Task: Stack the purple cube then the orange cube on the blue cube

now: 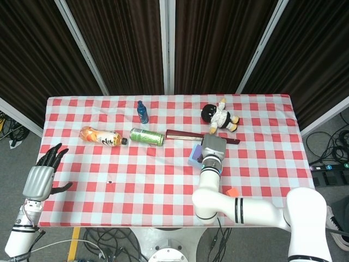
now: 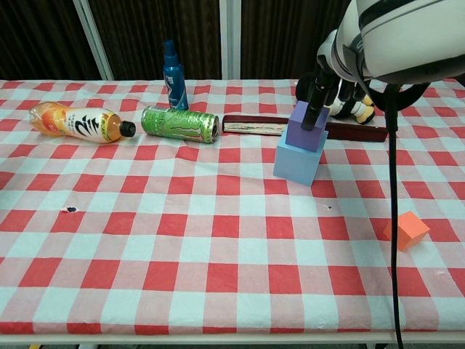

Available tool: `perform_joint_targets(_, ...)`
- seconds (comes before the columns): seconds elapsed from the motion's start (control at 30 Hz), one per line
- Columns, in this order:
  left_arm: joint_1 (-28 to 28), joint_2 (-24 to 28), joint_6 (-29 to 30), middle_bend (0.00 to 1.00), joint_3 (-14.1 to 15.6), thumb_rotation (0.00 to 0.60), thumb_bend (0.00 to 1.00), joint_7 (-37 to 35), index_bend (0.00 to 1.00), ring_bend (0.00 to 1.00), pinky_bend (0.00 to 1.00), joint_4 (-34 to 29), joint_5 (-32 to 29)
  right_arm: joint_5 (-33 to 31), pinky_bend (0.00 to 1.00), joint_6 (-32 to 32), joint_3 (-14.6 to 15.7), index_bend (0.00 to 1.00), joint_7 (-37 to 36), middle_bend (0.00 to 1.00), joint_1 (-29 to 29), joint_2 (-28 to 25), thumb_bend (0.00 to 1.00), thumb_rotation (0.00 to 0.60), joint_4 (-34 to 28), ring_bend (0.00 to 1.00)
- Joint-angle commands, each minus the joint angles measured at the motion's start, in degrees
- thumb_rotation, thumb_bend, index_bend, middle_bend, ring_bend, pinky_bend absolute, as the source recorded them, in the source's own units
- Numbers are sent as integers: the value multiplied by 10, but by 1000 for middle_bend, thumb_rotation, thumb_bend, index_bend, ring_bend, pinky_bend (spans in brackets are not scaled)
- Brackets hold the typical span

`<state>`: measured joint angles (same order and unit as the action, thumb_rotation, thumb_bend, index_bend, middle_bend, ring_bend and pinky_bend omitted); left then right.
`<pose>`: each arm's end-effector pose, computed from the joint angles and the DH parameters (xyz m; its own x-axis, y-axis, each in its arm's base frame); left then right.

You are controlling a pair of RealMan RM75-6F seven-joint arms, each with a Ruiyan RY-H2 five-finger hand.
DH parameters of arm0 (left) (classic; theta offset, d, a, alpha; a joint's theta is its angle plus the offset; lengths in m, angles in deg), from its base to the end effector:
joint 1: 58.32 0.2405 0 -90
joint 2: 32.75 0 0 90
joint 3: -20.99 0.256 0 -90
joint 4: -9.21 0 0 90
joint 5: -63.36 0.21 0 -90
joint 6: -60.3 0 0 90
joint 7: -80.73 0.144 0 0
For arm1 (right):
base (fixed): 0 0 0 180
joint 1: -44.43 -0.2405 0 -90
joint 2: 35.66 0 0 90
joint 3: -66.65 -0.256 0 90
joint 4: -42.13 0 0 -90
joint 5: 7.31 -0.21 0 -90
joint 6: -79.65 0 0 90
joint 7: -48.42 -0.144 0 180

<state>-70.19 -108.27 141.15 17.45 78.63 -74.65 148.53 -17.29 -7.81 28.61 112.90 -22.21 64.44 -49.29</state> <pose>-0.2995 0.2220 0.0996 0.3156 0.0298 0.9484 0.9448 -0.1024 -0.3111 -0.0337 -0.3701 -0.0139 0.2655 -0.4822 0.8349 -0.8480 0.2952 0.4402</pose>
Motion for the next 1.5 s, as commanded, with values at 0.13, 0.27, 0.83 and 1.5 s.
perform_joint_targets(0.13,0,0,0,109,0,600,0,-1,160,82,210,1,-1,-3,1000,3,-2,453,6,1000,4,-3,135,600,-2,1000)
perform_joint_targets(0.27,-1,-2,-1,109,0,600,0,-1,160,82,210,2,-1,-7,1000,6,-6,336,10,1000,6,-6,117,600,-4,1000)
perform_joint_targets(0.83,-2,-2,-1,109,-3,600,0,-3,160,82,210,3,-3,26,1000,-55,5,247,27,1000,51,-114,97,600,-221,1000)
perform_joint_targets(1.5,-3,-5,-1,109,-3,600,0,8,160,82,210,4,-4,569,1000,227,420,412,-139,1000,296,-369,103,600,-297,1000)
